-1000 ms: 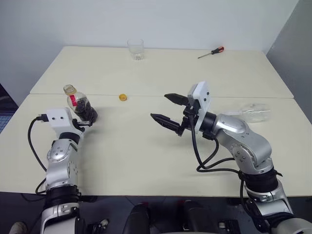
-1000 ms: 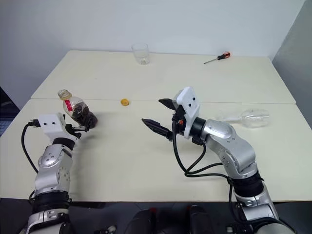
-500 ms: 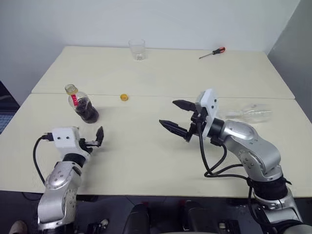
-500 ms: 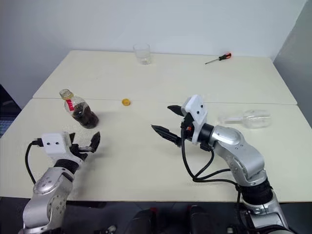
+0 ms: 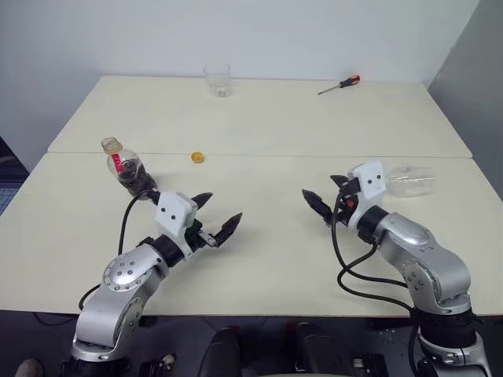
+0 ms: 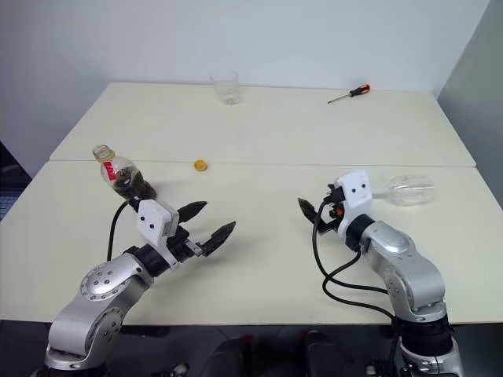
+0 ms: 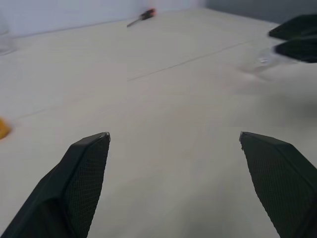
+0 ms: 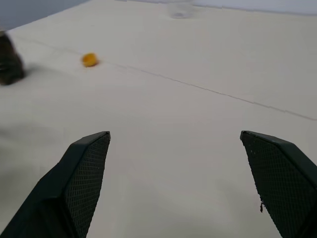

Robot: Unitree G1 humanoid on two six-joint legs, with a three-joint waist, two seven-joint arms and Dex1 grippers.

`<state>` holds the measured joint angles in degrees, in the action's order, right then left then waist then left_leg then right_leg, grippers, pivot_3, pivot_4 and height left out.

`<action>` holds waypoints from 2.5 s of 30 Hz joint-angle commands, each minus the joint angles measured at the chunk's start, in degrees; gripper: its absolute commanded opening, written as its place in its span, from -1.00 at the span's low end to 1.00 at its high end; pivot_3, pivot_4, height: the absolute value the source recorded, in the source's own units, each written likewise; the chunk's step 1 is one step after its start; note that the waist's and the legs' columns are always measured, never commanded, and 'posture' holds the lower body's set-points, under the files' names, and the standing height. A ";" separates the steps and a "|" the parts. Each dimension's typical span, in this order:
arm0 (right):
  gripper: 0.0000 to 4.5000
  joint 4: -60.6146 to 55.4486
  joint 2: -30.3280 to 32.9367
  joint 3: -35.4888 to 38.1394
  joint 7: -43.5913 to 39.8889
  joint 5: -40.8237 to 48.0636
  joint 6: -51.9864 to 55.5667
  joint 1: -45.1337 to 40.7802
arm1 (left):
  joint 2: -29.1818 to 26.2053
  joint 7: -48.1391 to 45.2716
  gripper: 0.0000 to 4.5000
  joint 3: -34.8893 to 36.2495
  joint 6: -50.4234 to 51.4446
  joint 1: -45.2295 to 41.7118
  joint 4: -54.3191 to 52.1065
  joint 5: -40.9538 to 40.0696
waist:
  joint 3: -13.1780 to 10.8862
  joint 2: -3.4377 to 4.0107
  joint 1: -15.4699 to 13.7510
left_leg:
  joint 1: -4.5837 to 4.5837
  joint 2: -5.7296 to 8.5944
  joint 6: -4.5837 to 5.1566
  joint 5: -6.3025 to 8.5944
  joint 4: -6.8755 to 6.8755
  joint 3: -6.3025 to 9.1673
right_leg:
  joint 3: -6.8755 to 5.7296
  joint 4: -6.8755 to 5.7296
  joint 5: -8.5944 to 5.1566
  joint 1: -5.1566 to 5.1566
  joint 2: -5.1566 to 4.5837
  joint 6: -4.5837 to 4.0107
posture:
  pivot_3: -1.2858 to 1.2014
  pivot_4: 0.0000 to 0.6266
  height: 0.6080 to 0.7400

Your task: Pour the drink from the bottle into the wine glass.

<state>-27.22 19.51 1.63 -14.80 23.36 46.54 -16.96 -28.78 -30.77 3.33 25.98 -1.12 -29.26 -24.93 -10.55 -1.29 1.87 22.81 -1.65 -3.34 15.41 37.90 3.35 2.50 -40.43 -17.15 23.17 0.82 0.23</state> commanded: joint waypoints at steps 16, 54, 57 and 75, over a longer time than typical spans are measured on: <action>1.00 -1.89 -20.89 26.98 23.57 11.75 8.32 -1.18 | -2.86 -17.92 0.99 -2.84 -4.15 -4.33 4.75 -4.95 | -0.01 0.04 0.03 | -0.01 -0.01 0.01 0.01 -0.03 -0.08 | 0.07 0.00 -0.01 0.03 0.07 -0.01 | 0.03 -0.52 1.00; 1.00 41.55 -23.54 38.30 29.71 30.28 -24.64 -21.92 | -1.61 -17.33 0.99 -4.21 -4.17 -10.84 8.33 -4.06 | -0.03 0.18 0.21 | -0.03 0.00 0.03 0.01 -0.04 -0.16 | 0.10 -0.06 -0.01 0.05 0.11 -0.03 | 0.03 -0.52 1.00; 1.00 46.68 -22.36 38.43 27.73 29.71 -26.87 -23.87 | -1.51 -17.10 0.99 -4.24 -4.04 -10.69 7.84 -4.12 | -0.03 0.19 0.22 | -0.04 -0.01 0.03 0.01 -0.04 -0.18 | 0.12 -0.06 0.00 0.05 0.11 -0.03 | 0.03 -0.52 1.00; -0.39 56.43 -20.11 35.52 23.42 26.50 -30.16 -25.30 | -1.34 -16.19 1.00 -4.33 -3.81 -11.15 7.50 -4.10 | -0.01 0.18 0.81 | -0.12 -0.04 0.03 0.01 -0.05 -0.21 | 0.16 -0.12 0.00 0.03 0.11 -0.06 | 0.03 -0.52 1.00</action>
<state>29.13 -0.42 38.39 8.74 50.68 15.59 -43.27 -30.01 -46.89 -1.13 22.41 -11.64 -19.94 -28.84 -10.56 -1.11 2.67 22.69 -1.69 -3.32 15.42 37.85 3.14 2.66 -40.55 -17.15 23.20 0.93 0.17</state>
